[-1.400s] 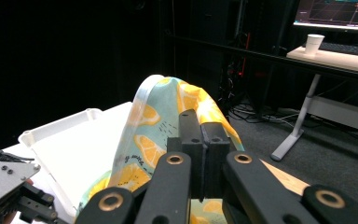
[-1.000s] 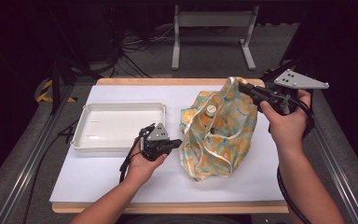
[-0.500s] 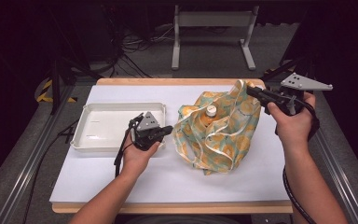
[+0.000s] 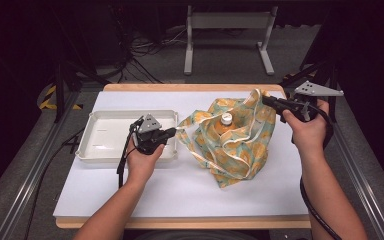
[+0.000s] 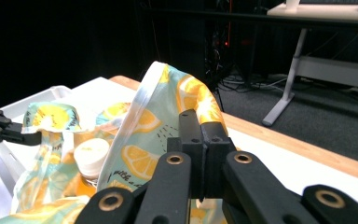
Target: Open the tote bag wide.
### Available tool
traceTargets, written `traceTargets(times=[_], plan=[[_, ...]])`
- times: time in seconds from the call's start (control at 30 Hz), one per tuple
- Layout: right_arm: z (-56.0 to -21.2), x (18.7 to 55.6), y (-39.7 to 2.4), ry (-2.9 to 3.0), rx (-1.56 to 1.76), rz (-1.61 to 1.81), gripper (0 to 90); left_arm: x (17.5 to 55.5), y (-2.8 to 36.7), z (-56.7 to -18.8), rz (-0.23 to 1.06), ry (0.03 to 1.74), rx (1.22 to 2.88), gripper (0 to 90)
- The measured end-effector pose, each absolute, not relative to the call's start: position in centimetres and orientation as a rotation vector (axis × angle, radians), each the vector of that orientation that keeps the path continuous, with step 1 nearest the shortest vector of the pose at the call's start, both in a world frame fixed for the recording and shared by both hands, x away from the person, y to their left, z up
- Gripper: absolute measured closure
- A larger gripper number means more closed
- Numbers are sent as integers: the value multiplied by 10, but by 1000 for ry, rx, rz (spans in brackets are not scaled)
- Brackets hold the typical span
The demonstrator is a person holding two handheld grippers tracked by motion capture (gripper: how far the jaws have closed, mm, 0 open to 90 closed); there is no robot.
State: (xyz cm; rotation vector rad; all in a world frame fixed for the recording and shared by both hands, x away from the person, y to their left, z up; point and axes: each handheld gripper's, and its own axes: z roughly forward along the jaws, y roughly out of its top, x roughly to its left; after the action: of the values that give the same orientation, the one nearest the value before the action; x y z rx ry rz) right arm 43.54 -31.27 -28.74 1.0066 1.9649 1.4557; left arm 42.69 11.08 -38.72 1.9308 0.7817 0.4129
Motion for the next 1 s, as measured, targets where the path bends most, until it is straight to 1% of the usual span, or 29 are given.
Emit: traceTargets(times=[0.3,0.47,0.53,0.7,1.0], plan=[[-310,454,-316,1997,1061,1419,900,430,109,-395,405,805,1977,899],[-324,463,-316,2015,1101,1385,900,432,109,-400,388,835,1987,899],[-326,464,-316,2016,1109,1381,900,432,108,-400,380,837,1991,899],[-344,475,-320,2034,1167,1337,900,433,104,-405,354,830,2017,899],[-372,481,-330,2057,1251,1287,900,433,101,-410,339,826,2051,899]])
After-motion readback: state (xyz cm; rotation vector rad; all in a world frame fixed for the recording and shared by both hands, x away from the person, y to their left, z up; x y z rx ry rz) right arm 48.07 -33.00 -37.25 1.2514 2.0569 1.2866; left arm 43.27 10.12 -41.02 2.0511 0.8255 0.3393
